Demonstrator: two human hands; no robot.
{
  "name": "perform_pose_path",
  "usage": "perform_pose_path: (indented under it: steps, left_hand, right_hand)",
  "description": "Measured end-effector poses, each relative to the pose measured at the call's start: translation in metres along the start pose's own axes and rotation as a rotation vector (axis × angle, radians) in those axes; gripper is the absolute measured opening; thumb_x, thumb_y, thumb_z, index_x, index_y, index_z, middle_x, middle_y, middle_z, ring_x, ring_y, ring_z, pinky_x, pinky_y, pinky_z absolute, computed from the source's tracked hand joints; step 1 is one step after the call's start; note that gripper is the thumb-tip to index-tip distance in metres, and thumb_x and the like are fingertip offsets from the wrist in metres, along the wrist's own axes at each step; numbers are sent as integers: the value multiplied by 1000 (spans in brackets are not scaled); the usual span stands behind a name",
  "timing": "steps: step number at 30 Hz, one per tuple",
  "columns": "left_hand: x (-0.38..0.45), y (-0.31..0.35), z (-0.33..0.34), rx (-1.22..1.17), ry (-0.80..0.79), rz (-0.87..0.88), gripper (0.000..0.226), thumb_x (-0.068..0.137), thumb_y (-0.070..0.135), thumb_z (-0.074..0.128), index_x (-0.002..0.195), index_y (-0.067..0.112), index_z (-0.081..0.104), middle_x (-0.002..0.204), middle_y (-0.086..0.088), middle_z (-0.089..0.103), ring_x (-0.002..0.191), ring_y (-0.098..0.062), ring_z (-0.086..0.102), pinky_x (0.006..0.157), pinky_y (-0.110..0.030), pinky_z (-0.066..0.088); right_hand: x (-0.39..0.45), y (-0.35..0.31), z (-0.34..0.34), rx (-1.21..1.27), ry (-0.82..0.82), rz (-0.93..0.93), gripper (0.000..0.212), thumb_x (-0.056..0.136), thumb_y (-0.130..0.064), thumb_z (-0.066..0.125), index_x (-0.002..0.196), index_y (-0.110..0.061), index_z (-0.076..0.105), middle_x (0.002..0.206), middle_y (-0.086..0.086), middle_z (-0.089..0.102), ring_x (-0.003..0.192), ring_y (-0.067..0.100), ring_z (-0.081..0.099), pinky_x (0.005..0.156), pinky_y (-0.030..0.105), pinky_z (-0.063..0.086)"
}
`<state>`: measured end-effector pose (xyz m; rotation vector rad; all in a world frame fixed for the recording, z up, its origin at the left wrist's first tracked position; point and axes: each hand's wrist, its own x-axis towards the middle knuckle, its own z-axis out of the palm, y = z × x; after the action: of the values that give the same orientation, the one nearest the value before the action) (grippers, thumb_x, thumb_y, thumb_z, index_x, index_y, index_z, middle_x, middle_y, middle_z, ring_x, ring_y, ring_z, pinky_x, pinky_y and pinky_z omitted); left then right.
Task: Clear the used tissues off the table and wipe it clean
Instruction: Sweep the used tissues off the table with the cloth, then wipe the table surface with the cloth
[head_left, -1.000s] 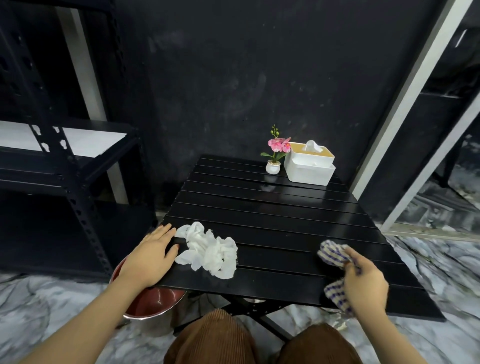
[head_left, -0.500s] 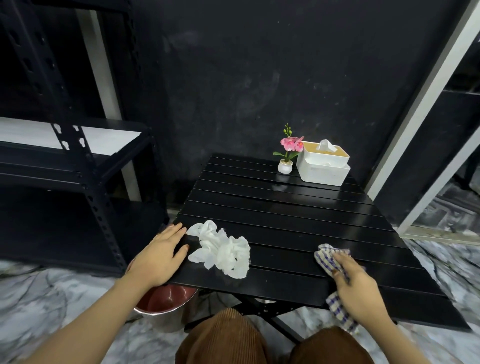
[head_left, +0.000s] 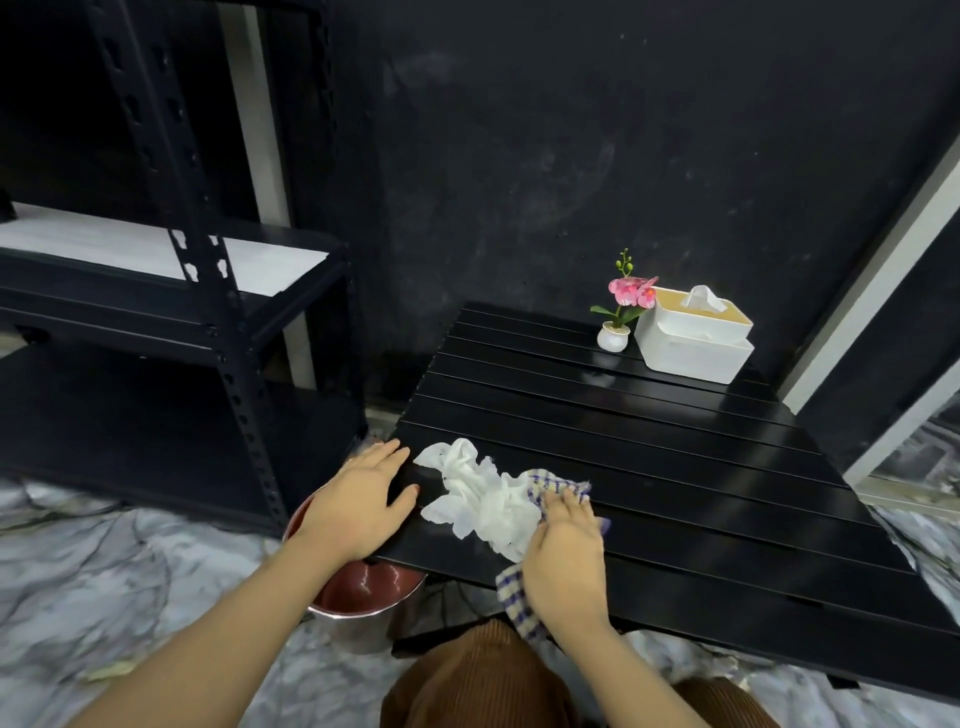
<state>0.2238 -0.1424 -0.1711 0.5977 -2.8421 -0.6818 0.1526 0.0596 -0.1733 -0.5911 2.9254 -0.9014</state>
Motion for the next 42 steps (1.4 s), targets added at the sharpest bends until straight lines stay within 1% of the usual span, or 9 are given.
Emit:
perform_pose_path:
  steps: [6,14,17,21,25,29,32,36,42]
  left_hand:
    - [-6,-32,-22,34,43,-56,56,90,41,45,141,21,31,153,2,29,142,-15,21,117,-31,20]
    - [-16,-80,-51,96,28,-183,58,91,42,44,142,20,31,153,1,28,141,-16,23,116,-31,23]
    - [-16,-90,-58,104,33,-206,57,91,41,44,142,19,31,152,0,29,141,-17,24,116,-32,22]
    - [-13,-91,-61,86,65,-219,56,91,38,44,141,18,32,151,-2,32,140,-18,25,115,-33,23]
    - [-7,-75,-54,67,46,-179,55,92,38,44,142,18,31,152,-1,31,140,-16,25,115,-31,22]
    - [3,-46,-44,47,43,-99,55,92,37,44,142,19,31,152,0,29,140,-15,24,114,-27,20]
    - [10,-20,-36,24,44,-37,55,92,36,45,142,19,31,152,2,30,140,-14,24,114,-25,18]
    - [16,12,-23,46,10,50,55,92,38,43,142,21,29,153,3,28,142,-13,21,116,-27,17]
    - [18,35,4,85,-73,81,57,92,39,41,144,20,27,155,2,23,143,-14,17,118,-28,14]
  right_hand:
    - [6,-49,27,2,-56,-17,50,93,-11,33,141,-11,21,154,8,18,143,22,7,118,32,6]
    - [24,-119,81,39,-138,-157,54,91,-7,35,142,-10,19,154,8,18,143,20,8,120,32,5]
    - [28,-142,90,130,-183,-194,53,88,-1,39,139,-9,27,151,10,27,142,21,15,119,33,12]
    - [36,-157,94,224,-228,-201,50,86,3,43,135,-10,37,141,12,41,134,22,33,114,33,27]
    - [34,-139,82,267,-190,-205,54,84,8,39,132,-18,41,132,6,47,119,23,47,103,37,41]
    - [37,-102,57,227,-133,-229,64,79,13,35,133,-21,41,124,5,50,111,24,50,98,38,44]
    - [40,-68,31,223,-73,-201,60,80,13,36,131,-18,44,126,6,51,113,22,51,101,35,42]
    - [42,-17,-9,200,30,-146,49,85,9,36,128,-10,48,127,8,52,115,20,51,98,20,36]
    - [34,54,-48,109,19,-90,49,87,9,34,130,-11,46,136,9,48,125,23,45,108,31,35]
